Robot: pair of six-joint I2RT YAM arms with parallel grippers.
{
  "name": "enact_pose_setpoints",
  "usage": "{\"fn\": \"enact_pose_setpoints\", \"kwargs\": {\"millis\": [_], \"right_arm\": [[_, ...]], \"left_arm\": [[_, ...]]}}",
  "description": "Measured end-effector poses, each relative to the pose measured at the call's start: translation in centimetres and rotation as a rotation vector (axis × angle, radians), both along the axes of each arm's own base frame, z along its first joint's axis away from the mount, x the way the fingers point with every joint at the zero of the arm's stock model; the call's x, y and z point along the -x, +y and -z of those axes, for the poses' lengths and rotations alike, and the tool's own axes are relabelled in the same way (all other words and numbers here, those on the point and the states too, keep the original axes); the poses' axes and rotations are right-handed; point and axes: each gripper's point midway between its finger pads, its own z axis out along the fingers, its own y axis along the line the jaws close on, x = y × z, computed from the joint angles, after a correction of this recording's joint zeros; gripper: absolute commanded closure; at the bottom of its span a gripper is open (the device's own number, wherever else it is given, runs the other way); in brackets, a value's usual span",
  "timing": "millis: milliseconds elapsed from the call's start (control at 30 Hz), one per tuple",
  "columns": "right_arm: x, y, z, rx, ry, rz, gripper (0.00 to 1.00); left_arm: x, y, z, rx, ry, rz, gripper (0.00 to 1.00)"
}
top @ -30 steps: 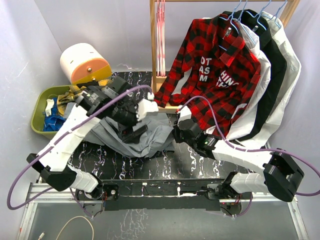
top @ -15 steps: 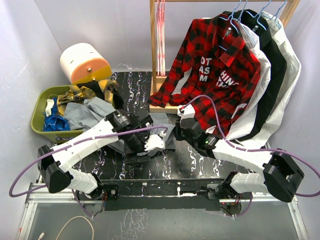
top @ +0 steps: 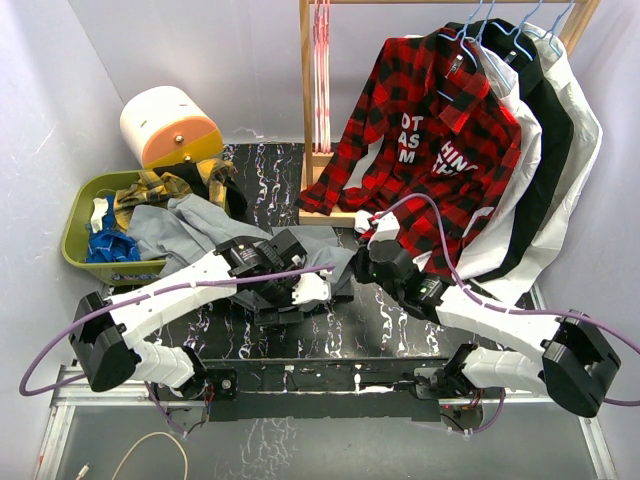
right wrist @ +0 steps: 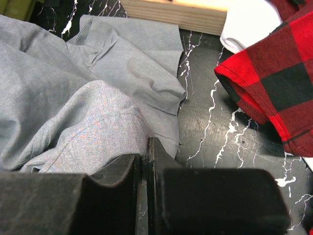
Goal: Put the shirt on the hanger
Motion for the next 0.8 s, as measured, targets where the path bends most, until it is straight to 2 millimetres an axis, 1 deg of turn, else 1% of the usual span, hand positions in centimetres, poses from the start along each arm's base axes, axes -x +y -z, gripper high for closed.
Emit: {"fn": "enact_pose_setpoints", "kwargs": {"millis": [33, 67, 167, 367, 433, 500, 533, 567, 633, 667, 700, 733, 800], "right_arm": [[0.1, -0.1, 0.0, -0.002, 0.000, 0.001, 0.92], [0.2, -0.2, 0.1, -0.004, 0.002, 0.002, 0.92], [0.6, -0.5, 0.6, -0.010, 0.012, 0.008, 0.92], [1.0, -0.9, 0.6, -0.020, 0.013, 0.010, 0.92], [1.1, -0.9, 0.3, -0.028, 0.007, 0.006, 0.92], [1.3, -0.9, -0.5, -0.047, -0.007, 0.000, 0.92], [1.4, -1.0, -1.2, -0.060, -0.019, -0.006, 0.92], [1.6, -1.1, -1.8, -0.068, -0.029, -0.009, 0.92], [1.7, -1.4, -3.8, -0.085, -0.063, -0.017, 0.92], [1.7, -1.4, -5.4, -0.089, -0.085, -0.022, 0.92], [1.5, -1.3, -6.9, -0.097, -0.109, -0.026, 0.92], [1.2, -1.3, -9.0, -0.098, -0.139, -0.027, 0.92], [0.6, -1.2, -14.0, -0.109, -0.217, -0.029, 0.92]], "left_arm": [[-0.2, 0.0, 0.3, -0.001, -0.011, 0.000, 0.44], [-0.4, 0.0, 0.6, -0.004, -0.020, 0.001, 0.61], [-0.8, 0.2, 1.1, -0.014, -0.041, 0.001, 1.00], [-1.6, 0.5, 1.0, -0.031, -0.090, 0.007, 1.00], [-1.9, 0.4, -0.2, -0.026, -0.096, 0.005, 1.00], [-2.9, -0.7, -3.7, 0.031, -0.139, -0.002, 1.00], [-3.7, -1.5, -6.1, 0.079, -0.177, -0.006, 1.00], [-4.6, -2.5, -9.1, 0.145, -0.230, -0.011, 1.00], [-6.2, -4.1, -15.3, 0.283, -0.350, -0.024, 1.00], [-6.8, -4.3, -18.3, 0.344, -0.414, -0.033, 1.00], [-7.2, -4.3, -20.4, 0.384, -0.461, -0.040, 1.00], [-7.5, -4.2, -22.7, 0.424, -0.514, -0.050, 1.00], [-7.9, -3.6, -26.6, 0.490, -0.611, -0.074, 1.00]]}}
